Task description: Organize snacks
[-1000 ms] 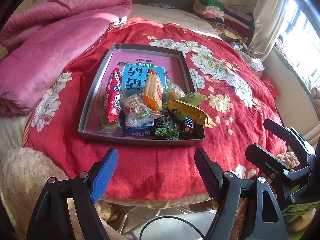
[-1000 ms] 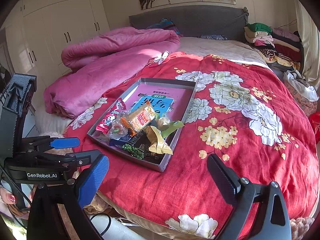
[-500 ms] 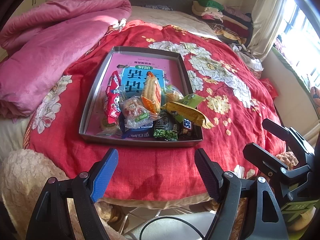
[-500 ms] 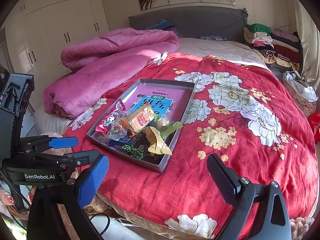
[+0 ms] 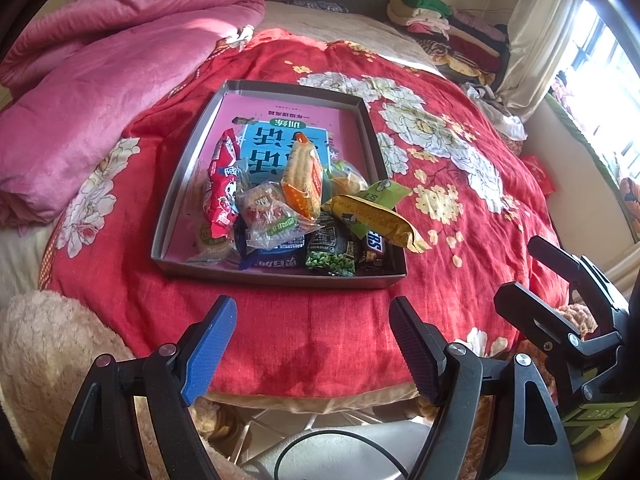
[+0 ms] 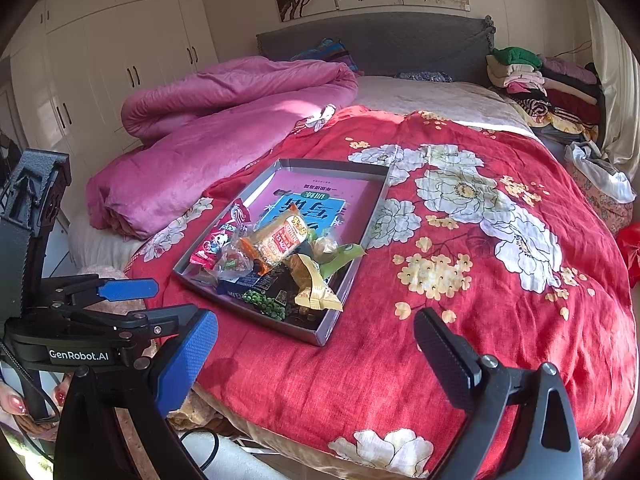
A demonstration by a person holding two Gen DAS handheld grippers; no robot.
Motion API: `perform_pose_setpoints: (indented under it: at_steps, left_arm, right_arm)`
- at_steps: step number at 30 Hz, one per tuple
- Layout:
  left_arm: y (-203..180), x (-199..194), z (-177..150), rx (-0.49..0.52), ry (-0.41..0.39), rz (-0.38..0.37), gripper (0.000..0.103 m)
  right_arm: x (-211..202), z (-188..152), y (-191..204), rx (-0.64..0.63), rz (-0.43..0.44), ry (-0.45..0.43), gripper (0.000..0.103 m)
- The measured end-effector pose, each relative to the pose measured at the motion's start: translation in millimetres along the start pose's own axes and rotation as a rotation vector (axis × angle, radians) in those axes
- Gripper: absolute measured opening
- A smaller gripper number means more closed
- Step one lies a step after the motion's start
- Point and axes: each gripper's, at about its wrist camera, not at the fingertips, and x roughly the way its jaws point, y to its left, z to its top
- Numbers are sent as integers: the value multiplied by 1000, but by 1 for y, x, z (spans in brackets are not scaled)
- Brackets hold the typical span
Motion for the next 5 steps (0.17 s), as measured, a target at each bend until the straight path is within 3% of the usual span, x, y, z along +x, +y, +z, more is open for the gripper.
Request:
perform_pose_setpoints:
  at_steps: [3,5]
  left_arm:
    - [11,3,9,-67,-7,-74,80]
    - [21,1,20,-98,-47,-68,80]
  right_arm:
    - [2,0,-7,14,-5,-4,99]
    - [6,0,-15,28,-12,-1,99]
